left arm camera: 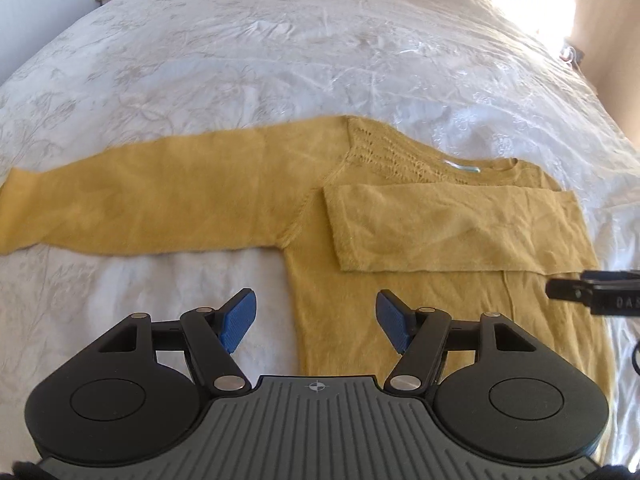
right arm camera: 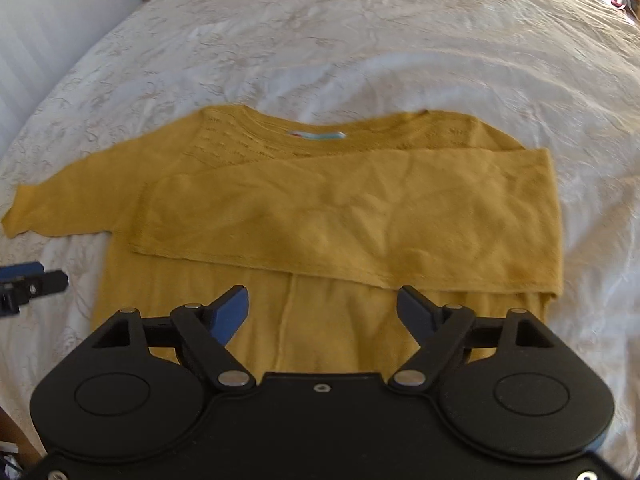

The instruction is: Fold small clothes

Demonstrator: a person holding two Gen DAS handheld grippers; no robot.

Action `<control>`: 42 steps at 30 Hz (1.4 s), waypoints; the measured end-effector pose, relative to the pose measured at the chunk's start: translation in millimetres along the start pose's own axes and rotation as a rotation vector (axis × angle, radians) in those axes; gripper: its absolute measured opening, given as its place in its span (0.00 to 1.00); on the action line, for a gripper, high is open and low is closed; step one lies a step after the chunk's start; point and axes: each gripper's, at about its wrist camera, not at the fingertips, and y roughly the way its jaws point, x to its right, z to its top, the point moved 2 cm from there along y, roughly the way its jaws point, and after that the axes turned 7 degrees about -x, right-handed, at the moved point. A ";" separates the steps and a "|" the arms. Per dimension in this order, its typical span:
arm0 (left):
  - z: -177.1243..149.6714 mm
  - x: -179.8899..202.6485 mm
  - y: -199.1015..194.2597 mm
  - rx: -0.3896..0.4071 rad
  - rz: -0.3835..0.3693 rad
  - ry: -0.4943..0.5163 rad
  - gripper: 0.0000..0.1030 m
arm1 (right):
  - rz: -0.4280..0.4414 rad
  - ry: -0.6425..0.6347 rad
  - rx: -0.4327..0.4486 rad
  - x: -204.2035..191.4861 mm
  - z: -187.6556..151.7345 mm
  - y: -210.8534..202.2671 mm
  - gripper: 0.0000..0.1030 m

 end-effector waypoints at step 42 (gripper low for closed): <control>59.5 37.2 72.2 0.023 -0.031 0.040 0.03 | -0.006 -0.035 -0.115 26.9 -45.4 50.0 1.00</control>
